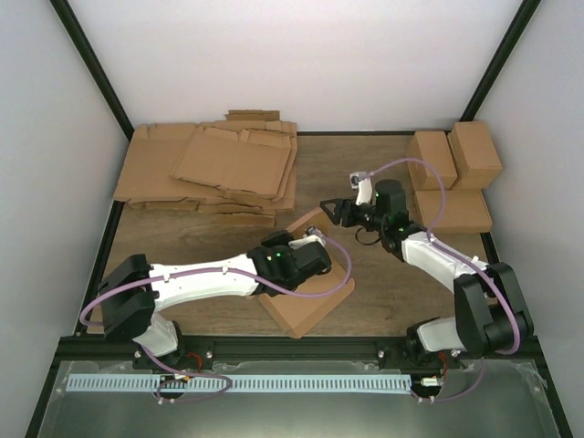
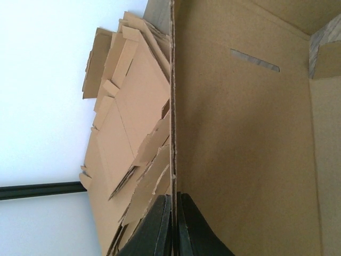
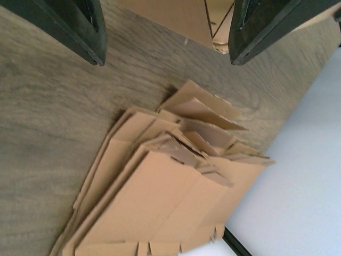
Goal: Fold the paper box
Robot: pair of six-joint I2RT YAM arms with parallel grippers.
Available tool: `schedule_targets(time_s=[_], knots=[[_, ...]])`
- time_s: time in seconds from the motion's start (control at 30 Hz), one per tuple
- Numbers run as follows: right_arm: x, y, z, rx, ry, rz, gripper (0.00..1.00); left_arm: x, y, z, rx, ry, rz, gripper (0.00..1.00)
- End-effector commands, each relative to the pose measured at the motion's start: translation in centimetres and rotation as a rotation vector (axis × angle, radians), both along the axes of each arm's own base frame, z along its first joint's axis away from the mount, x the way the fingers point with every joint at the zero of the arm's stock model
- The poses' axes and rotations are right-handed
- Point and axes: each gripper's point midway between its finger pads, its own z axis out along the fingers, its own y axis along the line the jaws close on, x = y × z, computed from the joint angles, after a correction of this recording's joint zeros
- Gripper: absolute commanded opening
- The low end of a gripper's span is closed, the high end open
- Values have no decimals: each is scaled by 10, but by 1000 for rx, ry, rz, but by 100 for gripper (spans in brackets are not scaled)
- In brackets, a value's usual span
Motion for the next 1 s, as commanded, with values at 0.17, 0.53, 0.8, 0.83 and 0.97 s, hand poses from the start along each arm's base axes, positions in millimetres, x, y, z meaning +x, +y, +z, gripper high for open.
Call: schedule_targets(time_s=[0.17,0.53,0.8,0.83,0.97], knots=[[-22,12,-31,-58,36,50,61,0,-2,-4,27,-12,1,4],[-33,19,-37,-83,11,95,58,-1,-5,-12,56,-13,-3,4],[-34,15,-42,-118,-62,94,45,-5,-6,-17,110,-43,-2,4],[-34,15,-42,-119,-70,96,43,-6,-7,-17,116,-49,-2,4],[-42,17,-42,-101,-107,128,35,-7,-8,-23,148,-58,-3,4]])
